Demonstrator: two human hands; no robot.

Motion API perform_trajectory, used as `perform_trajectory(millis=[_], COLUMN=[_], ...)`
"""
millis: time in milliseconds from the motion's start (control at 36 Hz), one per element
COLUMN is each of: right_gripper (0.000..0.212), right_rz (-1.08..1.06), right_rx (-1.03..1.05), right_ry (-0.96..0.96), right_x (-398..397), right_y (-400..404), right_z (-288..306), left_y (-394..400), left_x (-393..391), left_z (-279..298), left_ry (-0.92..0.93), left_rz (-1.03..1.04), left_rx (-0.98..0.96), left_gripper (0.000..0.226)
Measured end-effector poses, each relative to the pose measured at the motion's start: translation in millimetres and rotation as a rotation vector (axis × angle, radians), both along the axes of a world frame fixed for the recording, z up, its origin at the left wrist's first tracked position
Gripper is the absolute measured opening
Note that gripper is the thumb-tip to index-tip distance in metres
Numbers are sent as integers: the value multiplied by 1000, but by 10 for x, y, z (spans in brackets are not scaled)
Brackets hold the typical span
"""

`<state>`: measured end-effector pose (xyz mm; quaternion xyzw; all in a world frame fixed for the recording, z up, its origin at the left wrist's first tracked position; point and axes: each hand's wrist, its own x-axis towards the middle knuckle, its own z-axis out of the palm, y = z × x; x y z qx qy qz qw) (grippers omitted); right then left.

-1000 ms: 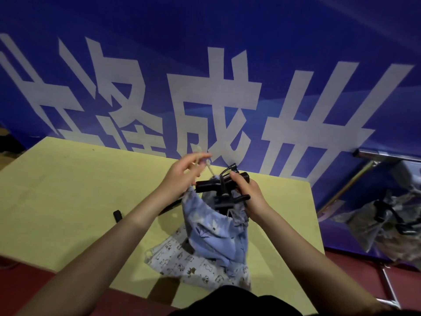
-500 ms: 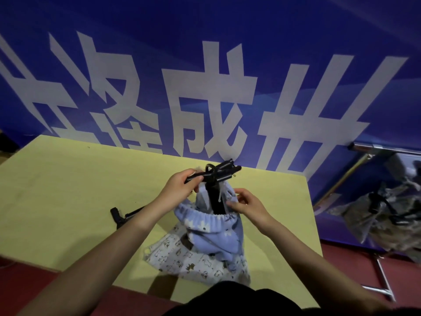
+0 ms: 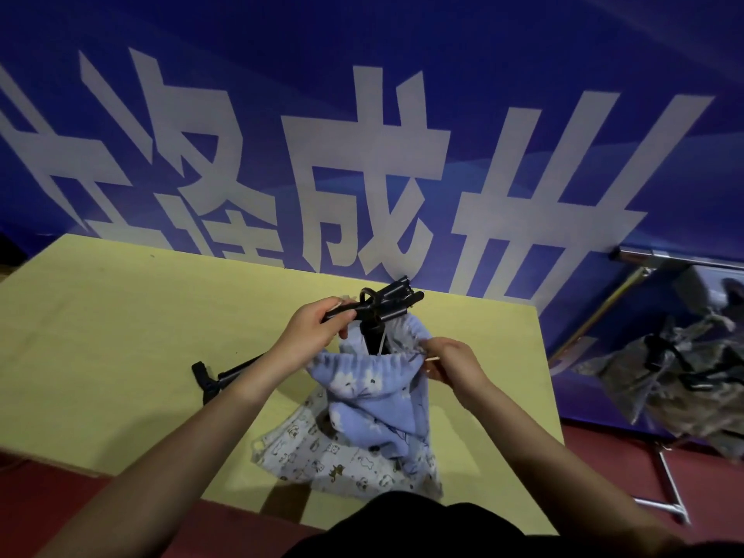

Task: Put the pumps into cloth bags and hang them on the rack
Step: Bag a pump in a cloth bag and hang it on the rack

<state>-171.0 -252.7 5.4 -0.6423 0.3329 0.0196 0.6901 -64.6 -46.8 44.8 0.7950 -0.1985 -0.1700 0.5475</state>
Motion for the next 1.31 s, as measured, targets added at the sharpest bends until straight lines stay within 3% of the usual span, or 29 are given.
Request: perform_trajectory(millis=[139, 306, 389, 472, 583, 694, 861, 1000, 1222, 1306], right_gripper=[14, 28, 29, 27, 17, 27, 32, 13, 17, 19], right_rz=[-27, 182, 182, 139, 50, 28, 80, 110, 83, 76], right_rx=[8, -528, -611, -519, -10, 363, 132, 185, 207, 32], right_ry=[-40, 10, 81, 72, -146, -307, -404, -525, -669, -672], right_x=[107, 153, 154, 145, 176, 308, 425, 381, 406, 415], right_y=[-103, -263, -375, -434, -385, -233, -46, -29, 168, 174], right_z=[279, 456, 525, 643, 760, 829, 956, 1002, 1291, 1228], left_y=[53, 99, 168, 188, 171, 83, 0, -4, -16, 9], left_x=[-14, -2, 47, 49, -29, -53, -35, 7, 60, 43], left_z=[87, 231, 228, 284, 424, 504, 504, 535, 591, 575], left_ry=[38, 53, 112, 196, 199, 213, 171, 143, 73, 80], left_rz=[38, 132, 190, 245, 198, 155, 58, 71, 43, 0], left_rx=[-105, -203, -279, -387, -393, -406, -329, -272, -166, -169], left_gripper=[19, 11, 20, 20, 20, 18, 10, 9, 16, 16])
